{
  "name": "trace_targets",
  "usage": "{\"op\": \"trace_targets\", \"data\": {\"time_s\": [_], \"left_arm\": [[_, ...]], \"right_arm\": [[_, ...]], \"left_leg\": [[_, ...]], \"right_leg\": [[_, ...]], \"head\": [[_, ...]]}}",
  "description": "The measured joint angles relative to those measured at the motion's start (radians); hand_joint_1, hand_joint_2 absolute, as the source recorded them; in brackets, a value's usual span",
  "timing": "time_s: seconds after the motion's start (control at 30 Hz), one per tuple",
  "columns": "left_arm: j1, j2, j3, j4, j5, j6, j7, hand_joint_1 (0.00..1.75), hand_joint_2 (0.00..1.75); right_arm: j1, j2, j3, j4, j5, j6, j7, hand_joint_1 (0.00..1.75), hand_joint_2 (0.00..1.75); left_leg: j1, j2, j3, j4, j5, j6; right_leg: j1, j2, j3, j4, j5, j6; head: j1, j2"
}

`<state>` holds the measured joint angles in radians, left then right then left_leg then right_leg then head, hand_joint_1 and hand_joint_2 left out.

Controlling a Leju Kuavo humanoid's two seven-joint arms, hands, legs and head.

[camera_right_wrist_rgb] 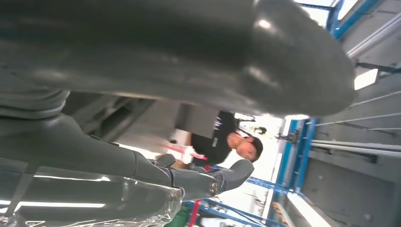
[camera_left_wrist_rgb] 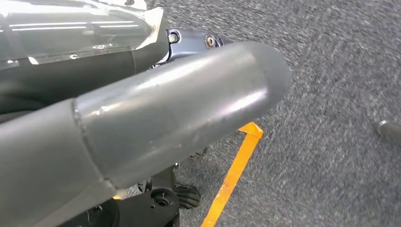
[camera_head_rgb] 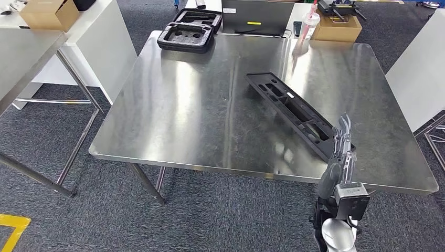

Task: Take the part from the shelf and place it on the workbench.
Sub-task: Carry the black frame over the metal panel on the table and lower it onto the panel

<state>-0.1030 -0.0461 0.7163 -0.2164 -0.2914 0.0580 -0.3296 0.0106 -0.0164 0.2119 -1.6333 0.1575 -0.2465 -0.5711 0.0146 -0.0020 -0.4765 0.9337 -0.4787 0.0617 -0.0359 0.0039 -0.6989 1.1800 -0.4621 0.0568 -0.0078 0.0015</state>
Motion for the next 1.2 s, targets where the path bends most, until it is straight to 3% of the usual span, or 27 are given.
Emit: {"op": "trace_targets", "data": {"time_s": [0.07,0.1,0.2,0.27,0.3,0.4,0.43,0.47,0.5,0.57,0.63,0.73,0.77,0.83,0.9,0.93,0.97,1.0,1.07,1.13,1.2], "left_arm": [[0.001,0.003,0.010,0.000,0.005,-0.004,0.001,0.00,0.00],[0.001,0.005,0.014,0.000,0.008,-0.007,0.001,0.00,0.00],[0.005,0.008,0.026,0.000,0.013,-0.012,0.001,0.00,0.00],[0.008,0.009,0.033,0.001,0.016,-0.015,0.002,0.00,0.00],[0.009,0.008,0.036,0.001,0.017,-0.015,0.003,0.00,0.00],[0.013,0.005,0.044,0.001,0.017,-0.016,0.005,0.00,0.00],[0.015,0.003,0.046,0.001,0.018,-0.015,0.006,0.00,0.00],[0.016,0.002,0.048,0.001,0.018,-0.015,0.006,0.00,0.00],[0.017,0.001,0.050,0.001,0.018,-0.015,0.006,0.00,0.00],[0.016,0.000,0.053,0.001,0.019,-0.014,0.006,0.00,0.00],[0.016,-0.001,0.055,0.001,0.019,-0.013,0.006,0.00,0.00],[0.017,-0.002,0.058,0.001,0.019,-0.013,0.006,0.00,0.00],[0.017,-0.003,0.058,0.001,0.019,-0.014,0.006,0.00,0.00],[0.015,-0.004,0.058,0.001,0.019,-0.016,0.005,0.00,0.00],[0.015,-0.005,0.058,0.001,0.018,-0.020,0.004,0.00,0.00],[0.015,-0.005,0.058,0.001,0.018,-0.022,0.004,0.00,0.00],[0.015,-0.004,0.058,0.002,0.018,-0.024,0.004,0.00,0.00],[0.015,-0.004,0.059,0.002,0.018,-0.025,0.004,0.00,0.00],[0.015,-0.005,0.059,0.002,0.018,-0.026,0.004,0.00,0.00],[0.015,-0.006,0.059,0.002,0.018,-0.026,0.001,0.00,0.00],[0.015,-0.007,0.059,0.002,0.017,-0.027,-0.002,0.00,0.00]], "right_arm": [[0.033,0.008,0.001,-0.007,0.009,0.006,-0.002,0.00,0.00],[0.048,0.012,0.002,-0.010,0.012,0.008,-0.003,0.00,0.00],[0.080,0.023,0.003,-0.016,0.017,0.014,-0.004,0.00,0.00],[0.089,0.032,0.001,-0.015,0.013,0.016,0.001,0.00,0.00],[0.092,0.037,-0.001,-0.014,0.011,0.016,0.003,0.00,0.00],[0.097,0.049,-0.014,0.001,0.000,0.017,0.013,0.00,0.00],[0.099,0.052,-0.019,0.008,-0.004,0.017,0.015,0.00,0.00],[0.100,0.054,-0.023,0.015,-0.007,0.017,0.017,0.00,0.00],[0.101,0.057,-0.027,0.022,-0.009,0.018,0.018,0.00,0.00],[0.101,0.063,-0.035,0.034,-0.012,0.019,0.018,0.00,0.00],[0.100,0.067,-0.039,0.042,-0.014,0.019,0.018,0.00,0.00],[0.100,0.071,-0.044,0.052,-0.015,0.019,0.018,0.00,0.00],[0.100,0.072,-0.048,0.056,-0.017,0.018,0.018,0.00,0.00],[0.101,0.072,-0.060,0.064,-0.021,0.016,0.018,0.00,0.00],[0.105,0.071,-0.069,0.073,-0.030,0.015,0.018,0.00,0.00],[0.108,0.070,-0.073,0.078,-0.035,0.016,0.017,0.00,0.00],[0.111,0.068,-0.076,0.082,-0.039,0.017,0.015,0.00,0.00],[0.114,0.067,-0.078,0.086,-0.042,0.019,0.014,0.00,0.00],[0.117,0.064,-0.081,0.092,-0.046,0.024,0.010,0.00,0.00],[0.118,0.059,-0.081,0.099,-0.050,0.025,0.007,0.00,0.00],[0.122,0.050,-0.080,0.110,-0.051,0.018,0.009,0.00,0.00]], "left_leg": [[0.006,-0.003,-0.015,0.032,-0.017,-0.025],[0.005,-0.004,-0.025,0.047,-0.024,-0.035],[0.006,-0.006,-0.041,0.068,-0.032,-0.051],[0.012,-0.004,-0.050,0.089,-0.056,-0.056],[0.013,-0.003,-0.064,0.124,-0.085,-0.059],[0.013,-0.001,-0.140,0.305,-0.191,-0.063],[0.013,-0.001,-0.152,0.339,-0.203,-0.061],[0.013,-0.001,-0.145,0.338,-0.195,-0.058],[0.012,-0.002,-0.119,0.299,-0.169,-0.052],[0.007,-0.002,-0.036,0.163,-0.108,-0.038],[-0.001,-0.004,0.010,0.078,-0.082,-0.031],[-0.010,-0.003,0.001,0.061,-0.062,-0.023],[-0.010,-0.002,-0.004,0.054,-0.049,-0.019],[-0.009,0.003,-0.019,0.041,-0.022,-0.008],[-0.013,0.008,-0.042,0.042,-0.002,0.001],[-0.016,0.009,-0.054,0.043,0.007,0.002],[-0.017,0.010,-0.067,0.044,0.016,0.003],[-0.018,0.011,-0.079,0.046,0.024,0.002],[-0.021,0.011,-0.099,0.053,0.037,-0.002],[-0.025,0.011,-0.114,0.062,0.048,-0.009],[-0.028,0.011,-0.120,0.067,0.059,-0.018]], "right_leg": [[-0.008,0.000,0.072,-0.123,0.024,0.022],[-0.009,0.002,0.089,-0.152,0.027,0.021],[-0.006,0.010,0.083,-0.145,0.023,-0.002],[-0.007,0.009,0.078,-0.146,0.028,-0.015],[-0.007,0.009,0.075,-0.148,0.032,-0.022],[0.001,0.004,0.057,-0.148,0.044,-0.039],[0.003,0.003,0.050,-0.148,0.048,-0.043],[0.006,0.002,0.045,-0.148,0.052,-0.045],[0.007,0.002,0.041,-0.148,0.056,-0.046],[0.010,0.003,0.038,-0.148,0.065,-0.041],[0.010,0.001,0.036,-0.149,0.075,-0.028],[0.006,-0.001,0.033,-0.161,0.094,-0.004],[0.007,-0.001,0.027,-0.158,0.087,-0.001],[0.011,-0.002,0.001,-0.091,0.020,-0.012],[0.014,-0.002,-0.027,0.036,-0.066,-0.023],[0.015,-0.002,-0.030,0.087,-0.086,-0.021],[0.015,-0.002,-0.020,0.110,-0.088,-0.014],[0.016,-0.002,0.007,0.099,-0.076,-0.005],[0.018,-0.002,0.107,-0.019,-0.048,0.002],[0.024,-0.003,0.198,-0.152,-0.049,-0.005],[0.030,-0.003,0.222,-0.199,-0.056,-0.016]], "head": [[0.004,0.000],[0.006,0.000],[-0.001,0.000],[-0.005,0.000],[-0.006,0.000],[-0.011,0.000],[-0.011,0.000],[-0.012,0.000],[-0.012,0.000],[-0.011,0.000],[-0.011,0.000],[-0.010,0.000],[-0.010,0.000],[-0.004,0.000],[0.000,0.000],[0.002,0.000],[0.002,0.000],[0.003,0.000],[0.004,0.000],[0.004,0.000],[0.003,0.000]]}}
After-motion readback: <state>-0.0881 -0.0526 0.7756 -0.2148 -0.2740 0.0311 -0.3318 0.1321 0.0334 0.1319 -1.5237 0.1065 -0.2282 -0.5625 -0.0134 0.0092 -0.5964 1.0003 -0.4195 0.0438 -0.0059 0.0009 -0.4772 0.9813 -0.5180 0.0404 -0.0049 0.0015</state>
